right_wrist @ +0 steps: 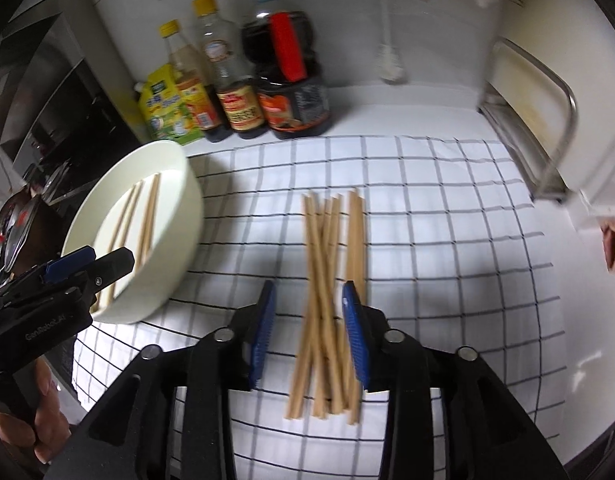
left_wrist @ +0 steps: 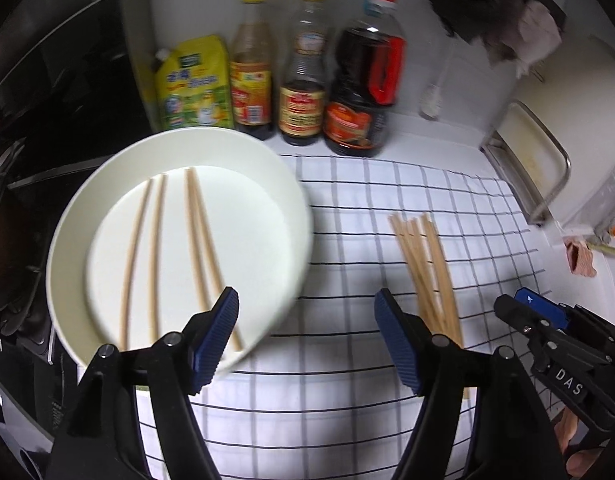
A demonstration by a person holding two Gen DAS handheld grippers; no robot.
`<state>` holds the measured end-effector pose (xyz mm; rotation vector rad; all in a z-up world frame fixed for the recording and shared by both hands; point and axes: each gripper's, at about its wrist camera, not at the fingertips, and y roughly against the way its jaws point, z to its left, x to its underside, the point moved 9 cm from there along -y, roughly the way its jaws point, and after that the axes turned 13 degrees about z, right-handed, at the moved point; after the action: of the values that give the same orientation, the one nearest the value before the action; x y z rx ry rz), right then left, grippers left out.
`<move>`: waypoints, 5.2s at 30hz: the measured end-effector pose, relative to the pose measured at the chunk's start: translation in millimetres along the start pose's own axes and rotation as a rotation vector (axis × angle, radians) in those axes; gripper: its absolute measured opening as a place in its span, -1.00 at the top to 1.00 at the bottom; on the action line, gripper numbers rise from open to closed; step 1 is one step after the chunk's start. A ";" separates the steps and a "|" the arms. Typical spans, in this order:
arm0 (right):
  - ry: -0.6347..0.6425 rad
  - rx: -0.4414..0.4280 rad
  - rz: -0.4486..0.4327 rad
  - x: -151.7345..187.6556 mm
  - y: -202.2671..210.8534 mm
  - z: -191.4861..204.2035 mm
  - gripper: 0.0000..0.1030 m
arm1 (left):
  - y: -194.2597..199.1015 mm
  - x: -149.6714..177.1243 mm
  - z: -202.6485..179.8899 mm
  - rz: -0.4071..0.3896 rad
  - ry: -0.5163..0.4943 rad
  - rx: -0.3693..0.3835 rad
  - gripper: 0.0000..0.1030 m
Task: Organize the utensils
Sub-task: 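Move both open tools back to the chopstick pile, then grasp one chopstick with the left tool while the right tool grasps another, then carry chopsticks to the plate and open the left tool while the right lowers its chopstick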
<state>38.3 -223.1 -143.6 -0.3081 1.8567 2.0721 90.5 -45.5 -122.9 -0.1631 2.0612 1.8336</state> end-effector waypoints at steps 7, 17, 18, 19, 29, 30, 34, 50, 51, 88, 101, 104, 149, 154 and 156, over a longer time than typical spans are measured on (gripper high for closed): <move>-0.038 0.029 0.029 12.4 -15.2 -36.1 0.25 | -13.4 0.4 -35.5 0.002 -0.031 0.029 -0.50; -0.052 0.048 0.077 18.1 -53.0 -61.3 0.25 | -50.0 10.4 -45.0 0.059 -0.007 0.013 -0.50; -0.048 0.046 0.080 17.7 -56.6 -62.3 0.25 | -54.1 11.7 -44.9 0.065 -0.003 0.009 -0.50; -0.042 0.047 0.082 16.9 -60.5 -62.8 0.25 | -57.2 13.0 -44.5 0.069 0.001 0.005 -0.50; 0.002 0.043 0.085 13.4 -82.9 -52.9 0.25 | -75.3 22.2 -43.5 0.078 0.010 -0.020 -0.50; 0.007 0.047 0.089 13.9 -85.2 -52.2 0.25 | -76.3 23.0 -43.3 0.079 0.012 -0.020 -0.50; 0.009 0.048 0.092 14.3 -88.4 -50.5 0.25 | -79.6 24.3 -43.4 0.085 0.013 -0.021 -0.50; 0.055 0.077 0.097 14.6 -92.4 -47.0 0.25 | -84.1 25.1 -47.2 0.095 0.010 -0.018 -0.50; 0.056 0.080 0.096 14.5 -92.6 -47.1 0.25 | -84.4 25.3 -47.7 0.096 0.009 -0.018 -0.50; -0.010 0.098 0.061 15.7 -81.4 -98.0 0.25 | -119.4 35.4 -82.6 0.162 -0.046 -0.025 -0.51; 0.017 0.103 0.057 16.1 -85.9 -96.2 0.25 | -124.7 37.7 -80.0 0.162 -0.045 -0.059 -0.59; 0.030 0.111 0.053 15.0 -86.6 -94.2 0.25 | -126.7 38.1 -79.0 0.165 -0.051 -0.079 -0.60; 0.034 0.071 -0.018 -5.0 -30.2 -68.0 0.88 | -57.9 -3.7 -83.7 0.056 -0.103 0.004 0.86; 0.072 0.037 -0.043 -21.1 -16.7 -28.6 0.88 | -30.9 -13.4 -51.4 0.017 -0.065 0.007 0.86; 0.099 0.019 -0.054 -29.8 -14.3 -6.3 0.88 | -20.4 -17.0 -33.7 0.000 -0.041 0.004 0.86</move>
<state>70.9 -231.2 -146.0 -0.4590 1.9014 2.0359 106.2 -84.1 -133.3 -0.1234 2.0371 1.8180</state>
